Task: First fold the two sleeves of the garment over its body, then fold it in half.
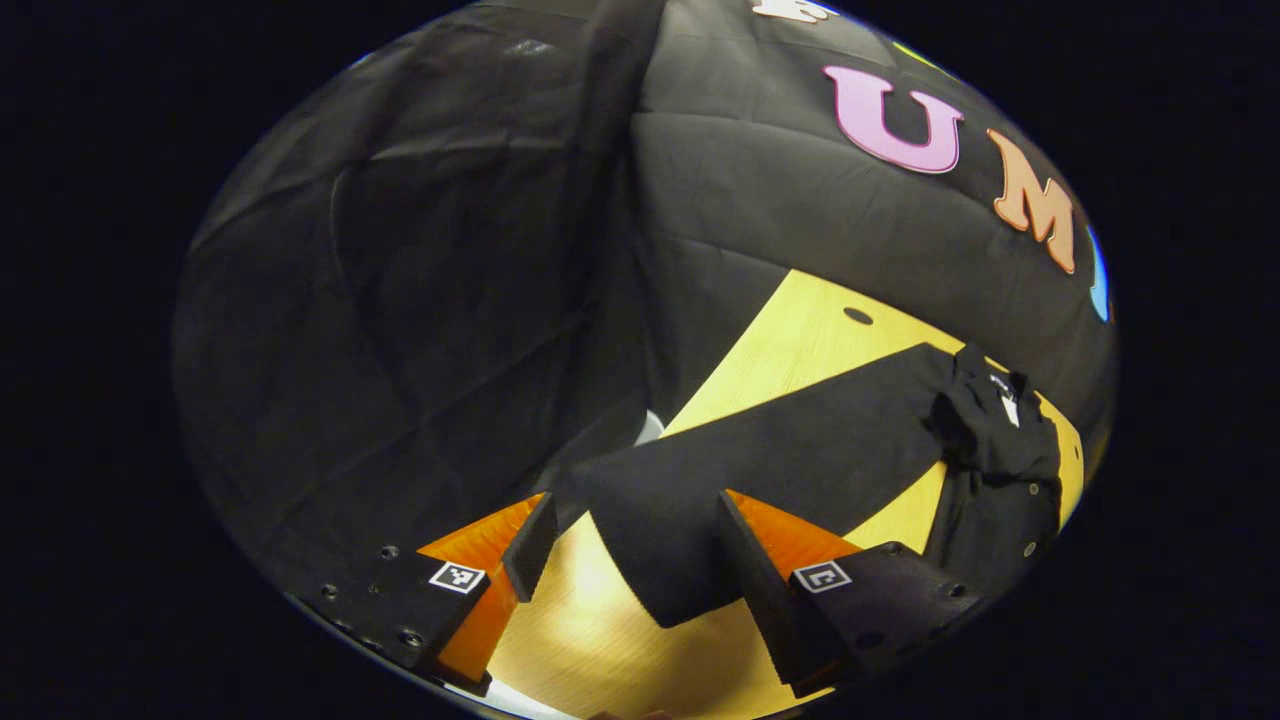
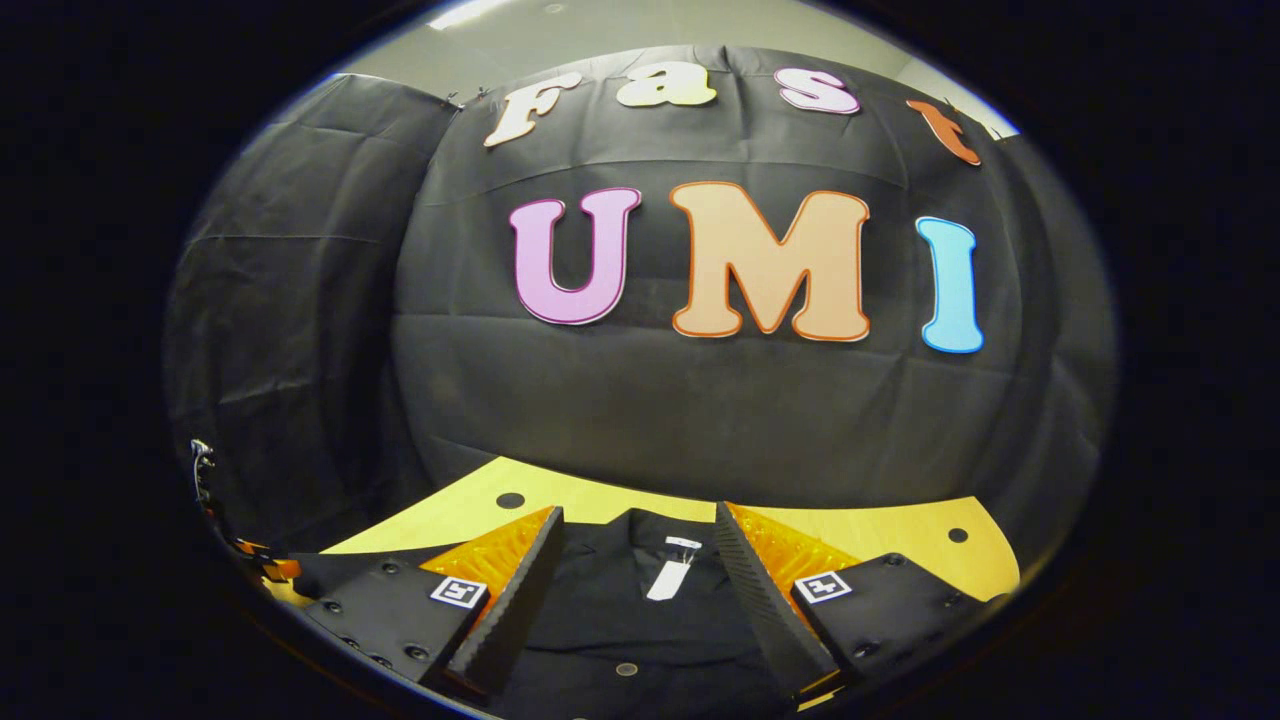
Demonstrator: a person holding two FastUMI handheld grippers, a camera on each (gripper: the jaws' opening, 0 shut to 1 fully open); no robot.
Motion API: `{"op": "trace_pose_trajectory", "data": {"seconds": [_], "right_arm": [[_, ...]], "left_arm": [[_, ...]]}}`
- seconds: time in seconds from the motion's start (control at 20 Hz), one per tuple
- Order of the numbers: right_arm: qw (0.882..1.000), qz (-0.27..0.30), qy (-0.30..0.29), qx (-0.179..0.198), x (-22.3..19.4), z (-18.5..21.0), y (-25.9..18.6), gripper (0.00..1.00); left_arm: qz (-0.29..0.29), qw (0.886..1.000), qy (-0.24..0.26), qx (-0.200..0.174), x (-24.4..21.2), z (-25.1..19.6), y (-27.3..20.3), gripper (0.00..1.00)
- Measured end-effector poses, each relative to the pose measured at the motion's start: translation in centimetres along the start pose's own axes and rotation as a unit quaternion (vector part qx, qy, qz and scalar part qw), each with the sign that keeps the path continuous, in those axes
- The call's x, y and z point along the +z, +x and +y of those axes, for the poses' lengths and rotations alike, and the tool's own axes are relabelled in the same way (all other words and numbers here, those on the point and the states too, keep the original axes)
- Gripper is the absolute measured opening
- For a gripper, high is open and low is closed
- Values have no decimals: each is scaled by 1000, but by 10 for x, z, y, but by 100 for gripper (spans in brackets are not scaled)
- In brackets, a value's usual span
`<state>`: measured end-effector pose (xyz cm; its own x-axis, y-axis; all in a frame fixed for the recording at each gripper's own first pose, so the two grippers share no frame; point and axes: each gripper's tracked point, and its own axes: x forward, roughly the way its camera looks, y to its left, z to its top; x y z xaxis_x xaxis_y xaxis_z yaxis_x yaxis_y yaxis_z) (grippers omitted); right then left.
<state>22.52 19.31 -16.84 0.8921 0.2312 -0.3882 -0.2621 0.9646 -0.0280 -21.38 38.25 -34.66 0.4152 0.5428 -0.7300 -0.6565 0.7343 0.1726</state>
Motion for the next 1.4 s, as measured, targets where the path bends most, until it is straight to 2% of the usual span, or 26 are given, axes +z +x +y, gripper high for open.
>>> {"op": "trace_pose_trajectory", "data": {"seconds": [0.1,0.15,0.2,0.3,0.45,0.55,0.65,0.75,0.8,0.85,1.1,1.2,1.4], "right_arm": [[1000,-6,-4,-8,4,-9,-6,96],[1000,-9,-6,-11,7,-12,-9,95],[1000,-12,-8,-14,8,-14,-13,95],[1000,-16,-12,-21,9,-22,-19,95],[999,-21,-18,-32,10,-35,-29,95],[999,-19,-18,-39,8,-45,-37,97],[999,-17,-15,-46,5,-56,-42,100],[998,-19,-9,-53,4,-66,-50,100],[998,-19,-8,-58,2,-72,-54,100],[998,-20,-8,-61,1,-77,-59,96],[997,-19,-1,-72,-9,-99,-80,98],[997,-17,8,-76,-16,-107,-87,98],[996,-17,23,-89,-29,-128,-105,100]], "left_arm": [[27,1000,-12,5,-12,4,2,95],[20,1000,-2,9,-11,8,4,94],[17,1000,8,4,-12,8,5,96],[18,999,30,5,-16,12,-3,93],[16,999,42,-6,-10,24,-7,55],[19,998,51,-22,-10,16,-14,29],[30,997,69,-13,-11,16,-11,3],[39,995,86,-15,-7,15,-13,0],[46,995,87,-30,-5,6,-16,0],[45,994,87,-44,0,-10,-17,0],[-41,989,101,-101,71,-73,-40,0],[-79,983,110,-127,105,-103,-59,0],[-145,961,141,-190,159,-184,-84,0]]}}
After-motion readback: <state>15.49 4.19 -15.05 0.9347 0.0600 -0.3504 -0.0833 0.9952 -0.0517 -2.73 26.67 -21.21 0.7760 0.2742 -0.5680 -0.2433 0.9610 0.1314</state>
